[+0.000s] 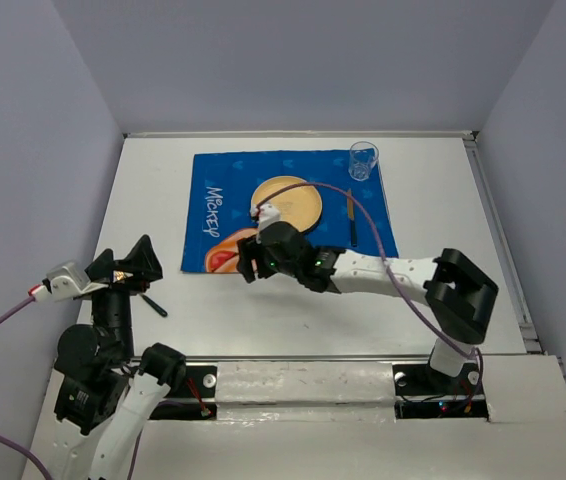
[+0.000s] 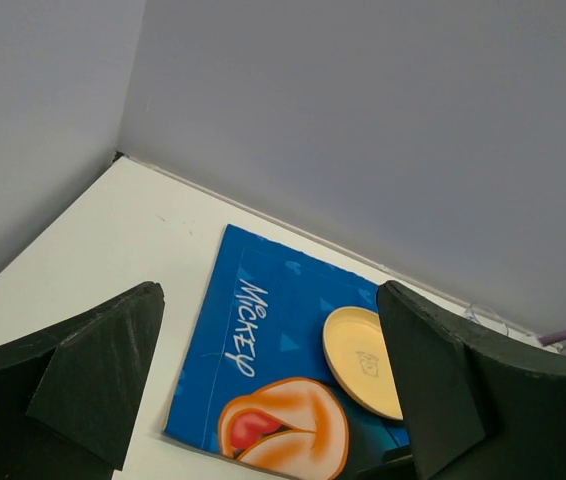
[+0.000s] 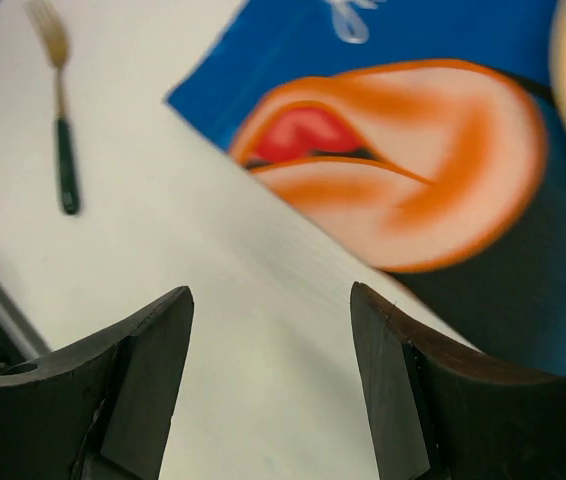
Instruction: Set the dinner table for one person
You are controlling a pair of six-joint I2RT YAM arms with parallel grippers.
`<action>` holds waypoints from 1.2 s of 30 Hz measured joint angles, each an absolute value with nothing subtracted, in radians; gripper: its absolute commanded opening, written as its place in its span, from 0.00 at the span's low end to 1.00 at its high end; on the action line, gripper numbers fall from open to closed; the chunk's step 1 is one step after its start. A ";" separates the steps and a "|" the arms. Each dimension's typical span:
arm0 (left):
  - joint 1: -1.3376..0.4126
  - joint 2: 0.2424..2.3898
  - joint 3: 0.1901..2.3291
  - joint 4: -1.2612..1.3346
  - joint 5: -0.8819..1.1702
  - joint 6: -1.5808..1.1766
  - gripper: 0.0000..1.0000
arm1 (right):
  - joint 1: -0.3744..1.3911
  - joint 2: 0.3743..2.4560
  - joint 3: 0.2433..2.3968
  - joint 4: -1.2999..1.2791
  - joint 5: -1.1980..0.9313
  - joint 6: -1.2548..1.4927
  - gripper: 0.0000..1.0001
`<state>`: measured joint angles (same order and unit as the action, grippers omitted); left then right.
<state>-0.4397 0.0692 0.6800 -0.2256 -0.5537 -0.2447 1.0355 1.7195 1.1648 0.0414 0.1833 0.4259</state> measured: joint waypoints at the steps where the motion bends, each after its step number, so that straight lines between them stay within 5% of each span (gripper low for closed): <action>1: -0.440 0.070 0.681 -0.226 -0.554 -0.245 0.99 | 1.061 1.755 1.201 0.042 0.176 0.421 0.69; 26: -0.440 0.070 0.931 -0.221 -0.516 -0.286 0.99 | 1.277 2.300 1.802 0.001 0.004 0.298 0.68; 36: -0.440 0.069 0.928 -0.233 -0.500 -0.298 0.99 | 1.310 2.466 2.021 -0.088 0.027 0.230 0.77</action>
<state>-0.4397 0.0692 0.9276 -0.2325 -0.4995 -0.2981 1.3102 2.4660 2.0212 -0.0883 0.0269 0.2302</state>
